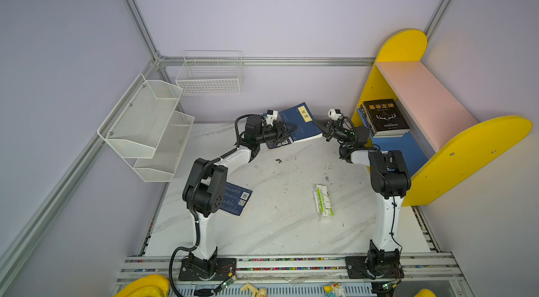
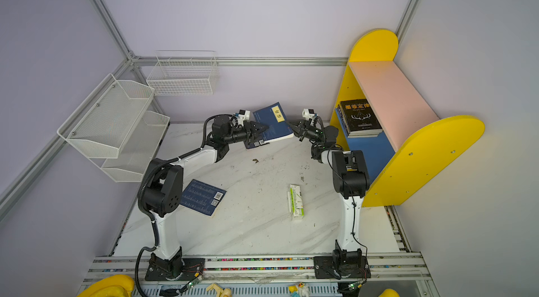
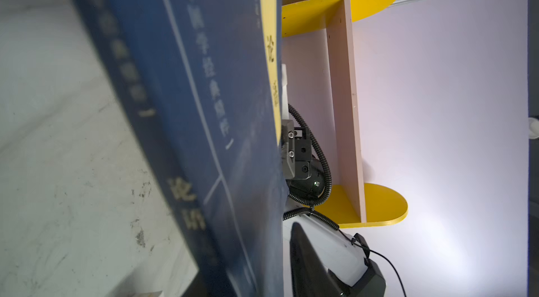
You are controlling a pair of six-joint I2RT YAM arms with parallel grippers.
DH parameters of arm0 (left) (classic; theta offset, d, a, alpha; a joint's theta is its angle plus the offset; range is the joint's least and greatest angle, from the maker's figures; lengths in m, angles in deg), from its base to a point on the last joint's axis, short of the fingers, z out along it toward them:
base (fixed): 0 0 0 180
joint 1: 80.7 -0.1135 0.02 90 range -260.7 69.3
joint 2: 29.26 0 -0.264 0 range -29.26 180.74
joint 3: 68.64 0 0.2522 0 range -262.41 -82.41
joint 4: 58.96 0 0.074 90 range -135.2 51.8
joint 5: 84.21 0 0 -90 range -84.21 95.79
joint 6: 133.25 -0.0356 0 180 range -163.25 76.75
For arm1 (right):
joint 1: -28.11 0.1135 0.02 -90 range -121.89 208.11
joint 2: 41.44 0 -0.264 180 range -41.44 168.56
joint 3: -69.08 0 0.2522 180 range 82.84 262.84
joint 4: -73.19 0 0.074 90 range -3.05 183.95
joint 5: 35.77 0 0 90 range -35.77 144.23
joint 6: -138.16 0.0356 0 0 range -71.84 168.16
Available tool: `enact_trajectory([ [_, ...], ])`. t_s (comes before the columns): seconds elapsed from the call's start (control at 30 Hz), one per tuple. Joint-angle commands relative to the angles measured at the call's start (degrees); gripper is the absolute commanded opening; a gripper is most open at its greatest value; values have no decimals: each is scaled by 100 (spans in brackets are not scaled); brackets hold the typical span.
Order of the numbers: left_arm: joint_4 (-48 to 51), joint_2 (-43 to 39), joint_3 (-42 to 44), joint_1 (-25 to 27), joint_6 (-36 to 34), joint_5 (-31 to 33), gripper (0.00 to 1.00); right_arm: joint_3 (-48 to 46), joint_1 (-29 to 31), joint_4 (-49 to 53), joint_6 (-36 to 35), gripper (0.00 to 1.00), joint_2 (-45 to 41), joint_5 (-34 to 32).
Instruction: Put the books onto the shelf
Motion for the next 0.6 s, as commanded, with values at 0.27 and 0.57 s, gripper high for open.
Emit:
enact_trajectory([
  [0.27,-219,-76,-153,-100,-145,380,0,-230,70,1051,-1253,49,-812,-473],
  [0.57,-35,-16,-543,-209,-312,1013,0,-661,85,3680,-3297,74,-1769,-1340],
])
